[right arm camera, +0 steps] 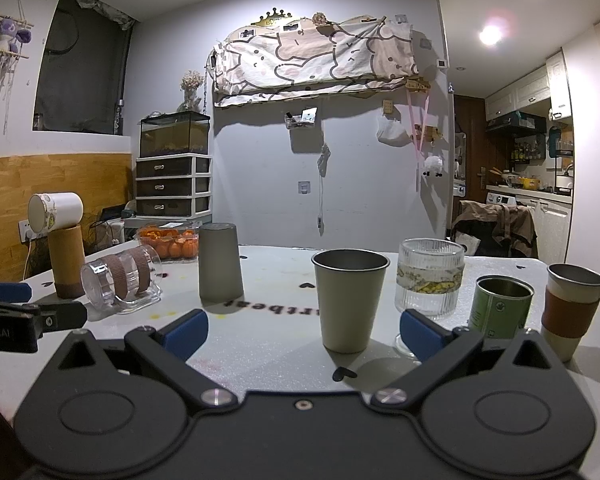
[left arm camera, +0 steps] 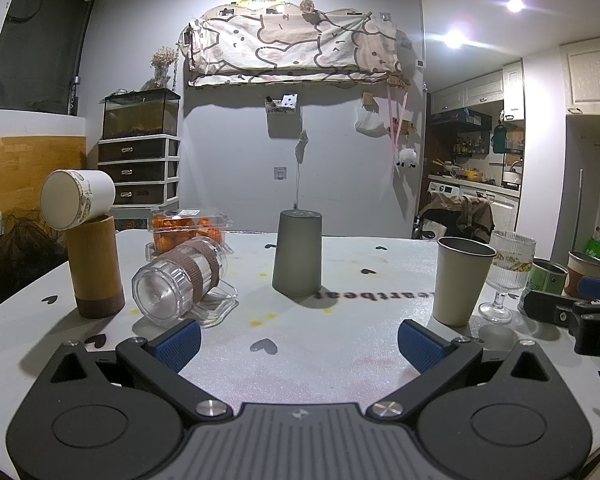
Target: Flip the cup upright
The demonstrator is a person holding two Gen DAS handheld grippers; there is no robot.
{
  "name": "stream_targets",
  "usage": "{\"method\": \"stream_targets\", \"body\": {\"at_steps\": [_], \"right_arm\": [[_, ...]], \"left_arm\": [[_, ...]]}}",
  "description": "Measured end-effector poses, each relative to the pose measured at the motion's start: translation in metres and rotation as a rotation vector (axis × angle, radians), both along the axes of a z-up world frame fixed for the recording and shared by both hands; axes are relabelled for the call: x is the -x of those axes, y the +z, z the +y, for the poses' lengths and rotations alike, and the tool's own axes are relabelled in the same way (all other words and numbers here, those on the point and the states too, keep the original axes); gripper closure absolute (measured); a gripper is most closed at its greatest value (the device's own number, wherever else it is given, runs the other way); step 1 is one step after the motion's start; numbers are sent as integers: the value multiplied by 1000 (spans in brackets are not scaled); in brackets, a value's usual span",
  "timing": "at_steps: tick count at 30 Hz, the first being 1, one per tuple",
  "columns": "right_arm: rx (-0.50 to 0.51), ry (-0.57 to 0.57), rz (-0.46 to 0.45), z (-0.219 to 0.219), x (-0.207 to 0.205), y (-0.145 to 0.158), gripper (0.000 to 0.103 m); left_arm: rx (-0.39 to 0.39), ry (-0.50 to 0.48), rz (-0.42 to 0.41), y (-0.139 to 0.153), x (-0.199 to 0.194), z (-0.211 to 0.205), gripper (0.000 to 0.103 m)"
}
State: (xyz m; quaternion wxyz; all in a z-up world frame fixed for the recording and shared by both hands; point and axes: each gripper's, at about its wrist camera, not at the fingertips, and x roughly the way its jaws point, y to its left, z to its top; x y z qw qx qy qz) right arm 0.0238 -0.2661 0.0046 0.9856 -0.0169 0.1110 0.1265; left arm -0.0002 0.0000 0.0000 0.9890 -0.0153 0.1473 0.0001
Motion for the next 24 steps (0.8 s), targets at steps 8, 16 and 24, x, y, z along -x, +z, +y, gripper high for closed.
{"method": "stream_targets", "body": {"at_steps": [8,16,24], "right_arm": [[-1,-1,-3,0,1,1,0],[-18,-4,-4,-5,11,5,0],[-26,-5,13,-6,12,0,0]], "left_arm": [[-11,-34,-52,-9,-14,-27,0],[-73,-17,-105,19,-55,-25,0],[-43,-35,32,39,-149,-13,0]]}}
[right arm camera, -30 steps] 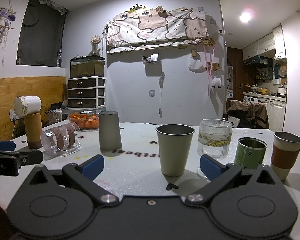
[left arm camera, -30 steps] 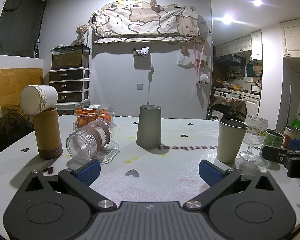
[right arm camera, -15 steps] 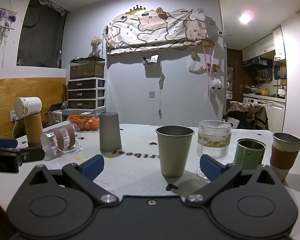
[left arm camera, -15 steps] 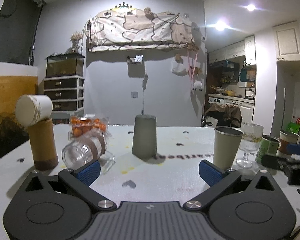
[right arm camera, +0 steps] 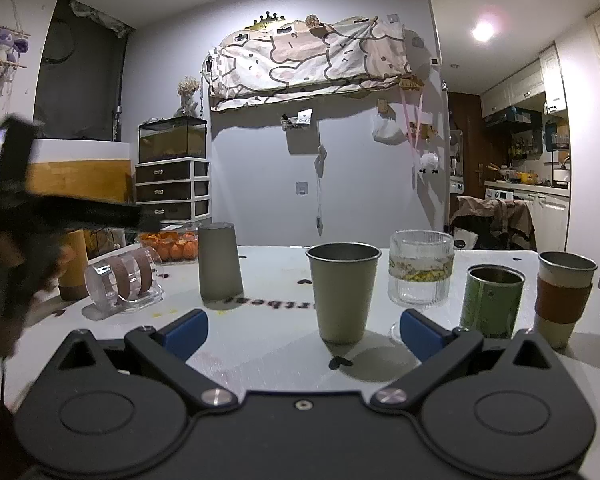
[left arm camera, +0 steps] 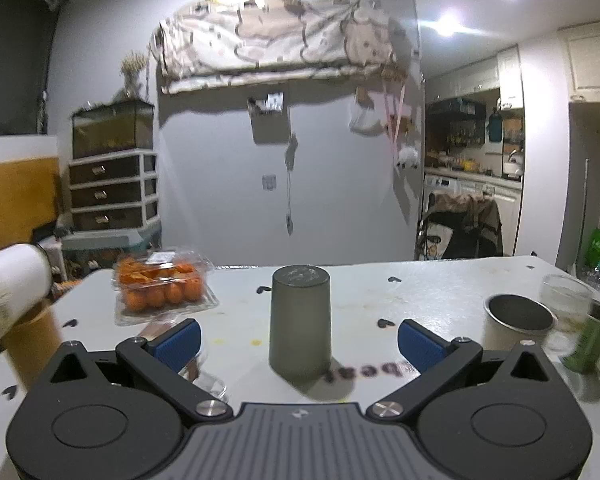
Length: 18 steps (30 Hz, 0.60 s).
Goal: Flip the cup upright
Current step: 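Move the left gripper to the upside-down dark grey cup and close on it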
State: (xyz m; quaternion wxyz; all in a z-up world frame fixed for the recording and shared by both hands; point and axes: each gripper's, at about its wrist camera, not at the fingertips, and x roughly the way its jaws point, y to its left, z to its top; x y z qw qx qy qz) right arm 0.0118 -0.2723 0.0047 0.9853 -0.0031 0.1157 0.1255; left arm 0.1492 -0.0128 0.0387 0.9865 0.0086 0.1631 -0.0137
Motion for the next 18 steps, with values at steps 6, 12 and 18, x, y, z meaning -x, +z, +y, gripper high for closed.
{"method": "stream_targets", "body": {"at_steps": [6,12,18], "right_arm": [[8,5,17,-4,2,-5,0],[10,5,27,-7,1,-9,0],[7,-10,34,-16,2,-11,0]], "left_arm": [[-3,7,73,1,-69,-5,7],[-26,47,138,-3,-118,-17,15],[-49,122,201,-6,-150,-27,16]]}}
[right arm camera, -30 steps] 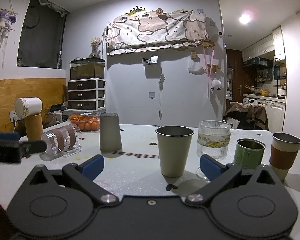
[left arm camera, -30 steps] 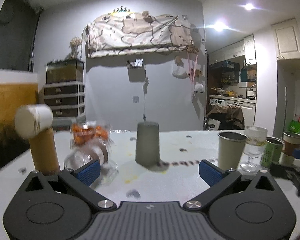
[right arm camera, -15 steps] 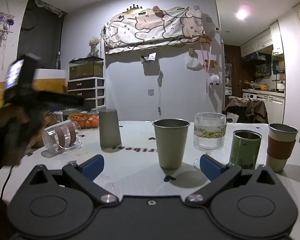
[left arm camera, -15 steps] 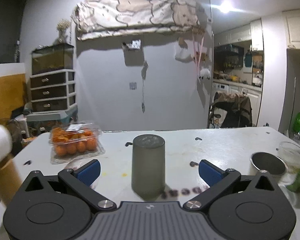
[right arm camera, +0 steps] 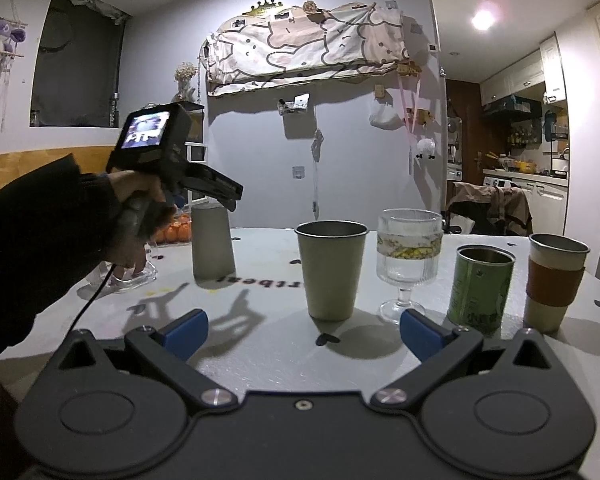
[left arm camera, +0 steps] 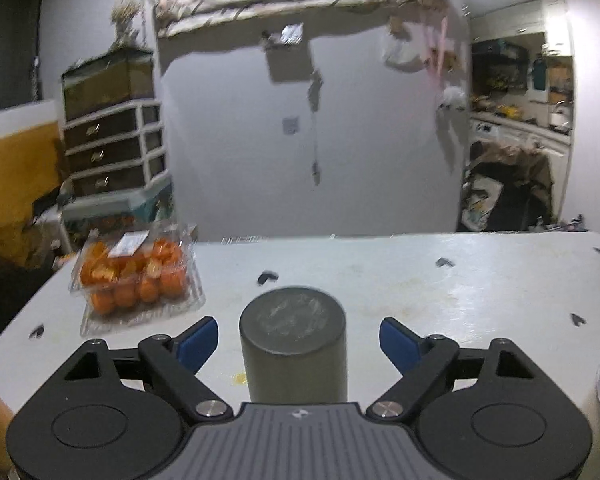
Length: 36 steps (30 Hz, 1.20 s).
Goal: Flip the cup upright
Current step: 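Move the left gripper to the upside-down dark grey cup and close on it, then lift the grey cup with the left gripper while the right gripper closes on it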
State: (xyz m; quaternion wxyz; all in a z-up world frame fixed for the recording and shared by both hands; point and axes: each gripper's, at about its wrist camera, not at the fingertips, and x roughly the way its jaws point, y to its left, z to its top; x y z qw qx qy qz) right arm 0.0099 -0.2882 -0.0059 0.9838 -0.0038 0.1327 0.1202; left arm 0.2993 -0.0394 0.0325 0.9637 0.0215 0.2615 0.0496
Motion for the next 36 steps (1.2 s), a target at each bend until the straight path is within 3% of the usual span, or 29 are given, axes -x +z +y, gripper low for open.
{"method": "stream_targets", "body": {"at_steps": [3,4,11,21,29,32,36], "right_arm": [[-7,-6,3,-4,-1,-1,0],[-9,-7,6,-4,-1,-1,0],[-19,3,4,-5,0,-3,0],[-45,27,5,-1,-3,-3,0],[-29,150,23,26,-1,-6,1],[-36,219,60,36,-1,-10,13],[-64,340,128,46,-3,-18,51]], "left_arm": [[16,0,9,-1,-3,2,31],[13,8,11,0,-4,2,41],[15,-35,5,0,19,7,41],[-37,-213,-74,-10,142,10,41],[54,-375,-78,0,190,2,41],[83,-444,-35,-7,202,-8,41],[75,-517,-25,-10,217,-26,41]]}}
